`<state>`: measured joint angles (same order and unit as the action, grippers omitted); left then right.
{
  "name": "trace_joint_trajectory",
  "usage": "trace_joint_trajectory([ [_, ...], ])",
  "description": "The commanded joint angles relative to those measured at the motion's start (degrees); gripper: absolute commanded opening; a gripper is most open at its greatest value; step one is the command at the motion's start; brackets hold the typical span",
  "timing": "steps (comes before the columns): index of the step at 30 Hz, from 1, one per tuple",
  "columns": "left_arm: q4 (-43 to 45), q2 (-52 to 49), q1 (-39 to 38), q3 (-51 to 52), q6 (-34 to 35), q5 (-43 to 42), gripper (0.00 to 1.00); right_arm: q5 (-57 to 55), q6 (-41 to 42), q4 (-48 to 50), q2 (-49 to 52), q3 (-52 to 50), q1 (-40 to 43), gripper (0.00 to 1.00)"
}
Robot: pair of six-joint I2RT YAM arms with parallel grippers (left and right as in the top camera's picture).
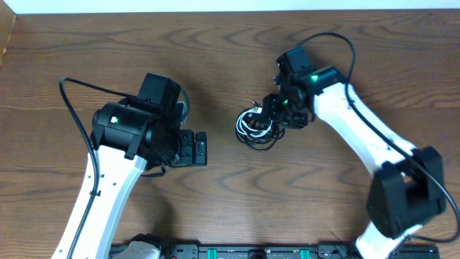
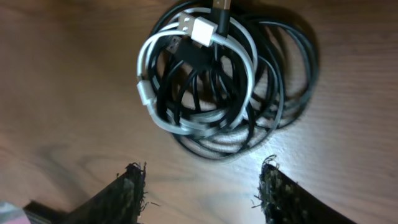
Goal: Untangle cables
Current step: 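Lower the right gripper onto the cable bundle and close on it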
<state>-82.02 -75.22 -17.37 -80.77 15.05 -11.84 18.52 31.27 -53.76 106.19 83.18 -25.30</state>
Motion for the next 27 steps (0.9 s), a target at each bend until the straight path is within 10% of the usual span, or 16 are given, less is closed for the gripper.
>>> trace_joint_trajectory([
  [1, 0.0, 0.0, -0.2, -0.1, 0.3, 0.4, 0.98, 3.2, 1.5, 1.7, 3.4, 0.3, -0.2, 0.53],
  [27, 0.0, 0.0, -0.2, -0.1, 0.3, 0.4, 0.98, -1.9, 12.2, 6.6, 8.3, 0.2, -2.5, 0.29],
])
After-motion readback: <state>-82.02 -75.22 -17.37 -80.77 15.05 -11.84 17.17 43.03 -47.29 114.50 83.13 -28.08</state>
